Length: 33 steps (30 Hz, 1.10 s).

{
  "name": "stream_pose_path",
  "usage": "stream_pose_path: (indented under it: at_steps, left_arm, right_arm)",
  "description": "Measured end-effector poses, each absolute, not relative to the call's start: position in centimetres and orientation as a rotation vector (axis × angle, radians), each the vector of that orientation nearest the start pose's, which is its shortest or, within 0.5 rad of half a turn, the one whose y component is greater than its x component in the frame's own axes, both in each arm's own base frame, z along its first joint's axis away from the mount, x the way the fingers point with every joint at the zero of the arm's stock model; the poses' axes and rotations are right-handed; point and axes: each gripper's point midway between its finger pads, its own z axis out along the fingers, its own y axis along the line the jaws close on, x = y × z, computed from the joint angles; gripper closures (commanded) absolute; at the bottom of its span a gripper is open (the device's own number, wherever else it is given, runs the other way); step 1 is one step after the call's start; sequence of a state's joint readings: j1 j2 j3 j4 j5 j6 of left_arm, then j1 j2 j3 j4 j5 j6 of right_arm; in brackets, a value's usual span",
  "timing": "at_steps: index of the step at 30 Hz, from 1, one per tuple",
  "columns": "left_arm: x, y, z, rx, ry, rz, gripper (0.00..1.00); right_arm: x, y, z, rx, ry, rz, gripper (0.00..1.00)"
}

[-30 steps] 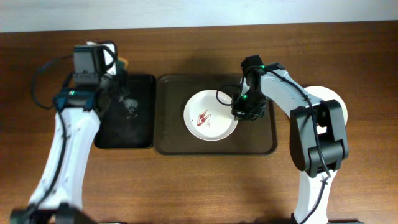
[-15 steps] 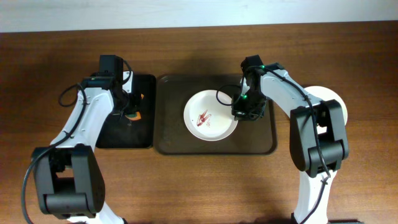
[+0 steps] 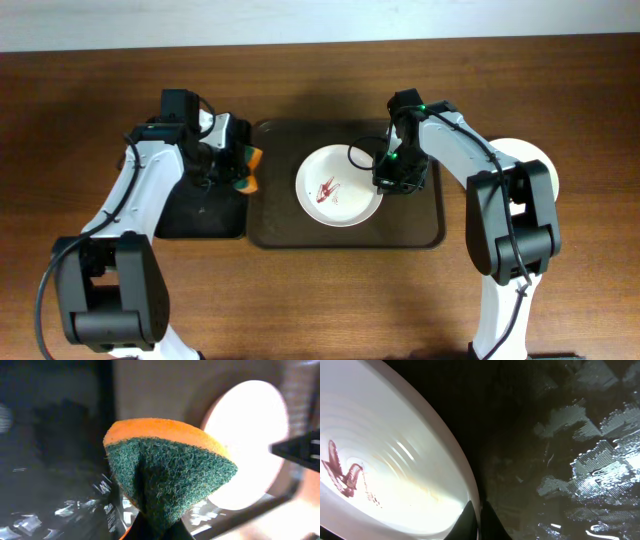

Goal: Clean dirty plates on tray and stack at the side
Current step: 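Carry the sponge with the left gripper toward the sauce plate, then scrub the plate with the sponge in the left gripper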

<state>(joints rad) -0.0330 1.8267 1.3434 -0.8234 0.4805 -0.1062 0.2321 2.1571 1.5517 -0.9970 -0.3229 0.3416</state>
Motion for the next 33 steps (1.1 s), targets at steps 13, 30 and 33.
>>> stream_pose_path:
  at_steps: [13,30,33]
  left_arm:
    - [38.6,-22.4,8.3,0.167,2.742,-1.169,1.00]
    - [35.6,-26.0,0.7,0.017,2.993,-1.170,1.00]
    - [35.4,-24.7,0.4,-0.031,3.051,-1.063,1.00]
  right_arm:
    - [36.7,16.0,0.7,0.127,3.221,0.509,0.96]
    - [36.5,16.0,0.7,0.129,3.230,0.511,0.96]
    - [36.4,16.0,0.7,0.129,3.231,0.511,0.96]
